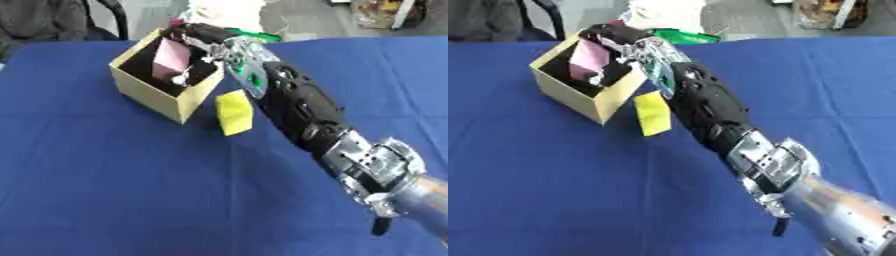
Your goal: Pick up objects on the table and place them in the box.
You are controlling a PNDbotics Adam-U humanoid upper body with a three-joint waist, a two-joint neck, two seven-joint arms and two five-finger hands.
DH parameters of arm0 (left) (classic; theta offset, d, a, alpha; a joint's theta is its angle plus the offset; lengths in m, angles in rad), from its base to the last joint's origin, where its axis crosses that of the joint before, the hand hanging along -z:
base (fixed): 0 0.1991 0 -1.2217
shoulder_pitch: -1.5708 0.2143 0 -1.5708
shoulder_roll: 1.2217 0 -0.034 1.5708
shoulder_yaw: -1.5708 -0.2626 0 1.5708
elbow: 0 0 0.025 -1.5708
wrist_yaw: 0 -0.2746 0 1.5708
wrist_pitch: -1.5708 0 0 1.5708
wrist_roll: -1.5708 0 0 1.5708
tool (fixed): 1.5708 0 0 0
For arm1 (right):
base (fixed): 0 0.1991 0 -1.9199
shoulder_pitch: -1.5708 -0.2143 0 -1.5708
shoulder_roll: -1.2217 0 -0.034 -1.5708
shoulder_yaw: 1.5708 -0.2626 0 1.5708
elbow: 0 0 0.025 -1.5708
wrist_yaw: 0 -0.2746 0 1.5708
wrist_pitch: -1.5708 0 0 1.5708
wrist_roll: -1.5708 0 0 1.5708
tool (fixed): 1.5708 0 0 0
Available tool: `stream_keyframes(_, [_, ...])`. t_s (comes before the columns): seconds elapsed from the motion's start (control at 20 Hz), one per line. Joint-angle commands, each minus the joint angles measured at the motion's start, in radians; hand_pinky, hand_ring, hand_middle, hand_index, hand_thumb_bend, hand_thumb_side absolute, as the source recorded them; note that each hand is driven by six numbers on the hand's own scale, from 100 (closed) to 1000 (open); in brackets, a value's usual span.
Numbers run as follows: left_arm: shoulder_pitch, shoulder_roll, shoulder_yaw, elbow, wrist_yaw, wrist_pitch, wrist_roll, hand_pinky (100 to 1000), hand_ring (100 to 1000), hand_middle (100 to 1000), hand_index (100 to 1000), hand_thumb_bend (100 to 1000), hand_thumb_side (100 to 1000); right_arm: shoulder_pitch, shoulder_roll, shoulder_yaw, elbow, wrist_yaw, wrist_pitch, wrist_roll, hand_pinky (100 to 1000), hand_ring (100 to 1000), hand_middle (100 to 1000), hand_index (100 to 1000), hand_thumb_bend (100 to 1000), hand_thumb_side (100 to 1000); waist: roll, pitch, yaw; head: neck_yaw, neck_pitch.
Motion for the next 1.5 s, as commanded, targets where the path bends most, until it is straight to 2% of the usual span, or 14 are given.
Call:
stream_keyframes(0.05, [-0.015,0.008,-0.002,-0.011,-0.004,-0.001,-0.006,621,651,640,820,274,607,-0.025,-0.018,0.007,-0.049,-0.011,-0.001,0.006,867,868,938,1000,428,457,0.002,-0.021,0.0,0.004,0.004])
stream_keyframes(0.25, [-0.012,0.012,0.001,-0.01,-0.007,-0.001,-0.004,621,651,640,820,273,607,-0.019,-0.028,0.022,-0.099,-0.041,-0.015,0.026,861,862,926,1000,424,452,-0.001,-0.025,-0.013,0.015,0.003])
stream_keyframes(0.55, [0.013,0.035,0.013,-0.003,-0.014,-0.001,0.003,620,650,639,820,273,611,0.019,-0.091,0.073,-0.255,-0.18,-0.034,0.099,859,862,916,1000,401,446,-0.01,-0.041,-0.067,0.06,0.01])
stream_keyframes(0.65, [0.028,0.05,0.027,0.001,-0.016,-0.001,0.015,620,650,639,820,273,610,0.057,-0.134,0.123,-0.35,-0.284,-0.064,0.172,861,864,922,1000,399,447,-0.015,-0.053,-0.112,0.098,0.017])
stream_keyframes(0.75, [0.036,0.06,0.033,0.001,-0.018,-0.002,0.022,620,650,639,819,272,610,0.086,-0.176,0.149,-0.445,-0.372,-0.062,0.241,863,866,926,1000,398,445,-0.017,-0.059,-0.137,0.119,0.022])
stream_keyframes(0.95, [0.047,0.068,0.041,-0.001,-0.019,-0.003,0.032,620,649,638,819,272,611,0.144,-0.244,0.189,-0.601,-0.461,-0.048,0.36,875,881,953,1000,404,442,-0.017,-0.067,-0.171,0.141,0.026])
stream_keyframes(1.0, [0.049,0.069,0.042,-0.001,-0.018,-0.003,0.032,620,649,638,819,272,611,0.157,-0.254,0.2,-0.626,-0.462,-0.05,0.393,880,887,962,1000,408,440,-0.016,-0.067,-0.177,0.144,0.027])
stream_keyframes(1.05, [0.051,0.069,0.042,0.0,-0.017,-0.003,0.033,620,649,638,819,278,605,0.167,-0.259,0.209,-0.644,-0.455,-0.053,0.421,887,897,974,1000,455,402,-0.015,-0.067,-0.181,0.146,0.026])
stream_keyframes(1.1, [0.051,0.069,0.042,0.0,-0.016,-0.003,0.032,620,649,638,819,272,612,0.177,-0.26,0.217,-0.652,-0.447,-0.056,0.445,888,899,978,1000,415,438,-0.013,-0.067,-0.184,0.147,0.025])
stream_keyframes(1.2, [0.052,0.069,0.042,0.001,-0.015,-0.003,0.031,620,649,638,819,271,614,0.19,-0.255,0.226,-0.653,-0.41,-0.069,0.472,890,901,979,1000,415,433,-0.01,-0.066,-0.188,0.147,0.024])
stream_keyframes(1.5, [0.053,0.063,0.039,0.004,-0.013,-0.002,0.028,619,648,638,819,270,617,0.192,-0.198,0.227,-0.546,-0.315,-0.096,0.442,881,892,953,1000,397,423,0.0,-0.061,-0.185,0.144,0.018])
